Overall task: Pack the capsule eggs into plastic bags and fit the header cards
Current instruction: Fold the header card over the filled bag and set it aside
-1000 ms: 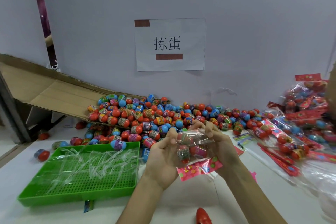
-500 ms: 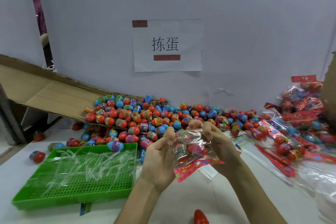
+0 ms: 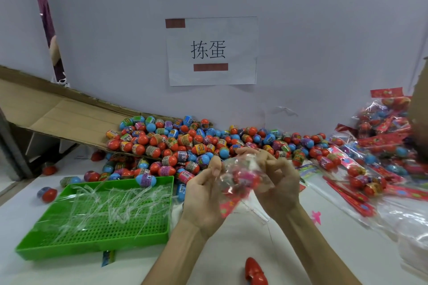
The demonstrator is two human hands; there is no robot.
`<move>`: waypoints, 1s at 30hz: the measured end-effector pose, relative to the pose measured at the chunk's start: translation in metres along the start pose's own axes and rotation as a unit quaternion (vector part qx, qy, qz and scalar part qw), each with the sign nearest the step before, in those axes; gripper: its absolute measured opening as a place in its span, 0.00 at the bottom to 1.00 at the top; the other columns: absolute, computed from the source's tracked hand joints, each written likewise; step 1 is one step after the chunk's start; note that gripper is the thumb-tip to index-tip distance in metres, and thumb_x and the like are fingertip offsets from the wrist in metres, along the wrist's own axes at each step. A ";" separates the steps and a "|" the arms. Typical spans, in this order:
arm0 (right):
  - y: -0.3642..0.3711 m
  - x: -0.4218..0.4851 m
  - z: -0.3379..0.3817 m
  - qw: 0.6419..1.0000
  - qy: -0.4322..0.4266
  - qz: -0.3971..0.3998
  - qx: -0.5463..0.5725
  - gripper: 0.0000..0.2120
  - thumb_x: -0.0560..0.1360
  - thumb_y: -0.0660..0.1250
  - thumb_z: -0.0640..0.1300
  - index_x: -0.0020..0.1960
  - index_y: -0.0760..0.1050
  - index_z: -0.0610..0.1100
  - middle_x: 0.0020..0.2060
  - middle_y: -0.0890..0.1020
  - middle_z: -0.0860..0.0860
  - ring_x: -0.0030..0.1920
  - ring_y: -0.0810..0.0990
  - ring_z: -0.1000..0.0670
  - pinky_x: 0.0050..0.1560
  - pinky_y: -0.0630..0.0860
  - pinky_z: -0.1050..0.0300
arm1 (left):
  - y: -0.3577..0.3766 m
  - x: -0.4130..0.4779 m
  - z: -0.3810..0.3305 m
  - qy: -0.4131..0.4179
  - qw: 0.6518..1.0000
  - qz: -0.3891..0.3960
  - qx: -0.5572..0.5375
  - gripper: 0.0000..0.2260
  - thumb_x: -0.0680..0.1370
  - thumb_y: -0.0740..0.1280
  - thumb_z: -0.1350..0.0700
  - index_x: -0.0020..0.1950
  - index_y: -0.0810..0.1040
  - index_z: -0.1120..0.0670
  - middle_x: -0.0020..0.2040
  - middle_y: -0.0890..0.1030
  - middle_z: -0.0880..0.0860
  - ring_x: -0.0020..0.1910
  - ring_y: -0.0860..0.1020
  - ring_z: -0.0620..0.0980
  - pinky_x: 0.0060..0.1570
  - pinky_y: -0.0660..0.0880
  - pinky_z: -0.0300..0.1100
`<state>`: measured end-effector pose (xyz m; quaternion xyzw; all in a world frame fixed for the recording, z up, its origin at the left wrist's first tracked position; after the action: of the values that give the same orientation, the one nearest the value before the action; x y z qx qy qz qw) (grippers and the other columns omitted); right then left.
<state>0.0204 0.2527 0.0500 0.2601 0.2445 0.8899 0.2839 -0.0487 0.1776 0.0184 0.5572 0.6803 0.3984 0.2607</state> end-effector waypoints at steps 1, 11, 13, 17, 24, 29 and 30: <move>0.001 0.000 -0.001 0.999 0.001 -0.009 -0.041 0.13 0.66 0.74 0.50 0.37 0.80 0.40 0.46 0.83 0.41 0.49 0.82 0.44 0.50 0.79 0.52 | -0.006 0.001 0.000 0.011 1.000 -0.021 -0.008 0.12 0.81 0.62 0.57 0.39 0.81 0.55 0.53 0.80 0.60 0.57 0.81 0.60 0.55 0.80 0.58; -0.020 -0.002 -0.012 0.980 0.126 -0.076 -0.130 0.36 0.69 0.65 0.72 0.42 0.76 0.35 0.45 0.82 0.38 0.47 0.84 0.42 0.48 0.82 0.47 | 0.008 -0.002 -0.010 0.048 0.986 -0.007 0.158 0.07 0.75 0.73 0.56 0.41 0.76 0.51 0.63 0.84 0.56 0.61 0.84 0.54 0.53 0.81 0.50; -0.025 -0.003 -0.013 0.964 0.134 -0.084 -0.215 0.31 0.70 0.71 0.67 0.48 0.79 0.36 0.51 0.85 0.41 0.51 0.85 0.42 0.48 0.83 0.44 | 0.006 -0.002 -0.018 0.080 0.978 -0.024 0.190 0.09 0.75 0.70 0.60 0.38 0.74 0.50 0.67 0.82 0.56 0.65 0.82 0.57 0.54 0.81 0.52; -0.028 -0.005 -0.015 0.944 0.139 -0.100 -0.280 0.17 0.74 0.73 0.51 0.46 0.77 0.36 0.49 0.84 0.38 0.48 0.86 0.40 0.41 0.84 0.53 | -0.003 0.002 -0.024 0.112 0.971 -0.053 0.204 0.08 0.79 0.69 0.56 0.44 0.73 0.57 0.71 0.79 0.52 0.67 0.80 0.60 0.59 0.81 0.60; -0.037 -0.006 -0.015 0.952 0.111 -0.159 -0.239 0.08 0.77 0.71 0.46 0.44 0.80 0.41 0.45 0.86 0.43 0.46 0.87 0.42 0.36 0.84 0.53 | -0.017 0.005 -0.030 0.152 0.947 -0.107 0.263 0.13 0.84 0.65 0.58 0.66 0.76 0.44 0.66 0.81 0.47 0.61 0.83 0.58 0.58 0.81 0.60; -0.046 -0.004 0.001 0.957 0.043 -0.190 -0.214 0.09 0.77 0.71 0.45 0.44 0.81 0.40 0.46 0.83 0.40 0.47 0.85 0.41 0.38 0.84 0.52 | -0.041 0.002 -0.043 0.182 0.912 -0.205 0.306 0.13 0.78 0.75 0.57 0.59 0.75 0.55 0.59 0.84 0.54 0.55 0.85 0.53 0.58 0.82 0.55; -0.048 -0.004 0.004 0.956 0.029 -0.191 -0.220 0.09 0.77 0.71 0.46 0.45 0.81 0.39 0.45 0.83 0.41 0.47 0.84 0.42 0.39 0.84 0.52 | -0.043 0.002 -0.044 0.187 0.905 -0.209 0.321 0.09 0.78 0.75 0.57 0.55 0.78 0.55 0.55 0.86 0.53 0.52 0.85 0.53 0.54 0.83 0.53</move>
<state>0.0435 0.2854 0.0239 0.1135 0.0963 0.8582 0.4912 -0.1079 0.1661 0.0071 0.3713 0.9083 0.1920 0.0128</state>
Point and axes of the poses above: each hand's wrist, its own x-axis towards the middle knuckle, its own y-axis out of the palm, z = x × y, the point moved 10 cm from there along x, towards the middle knuckle
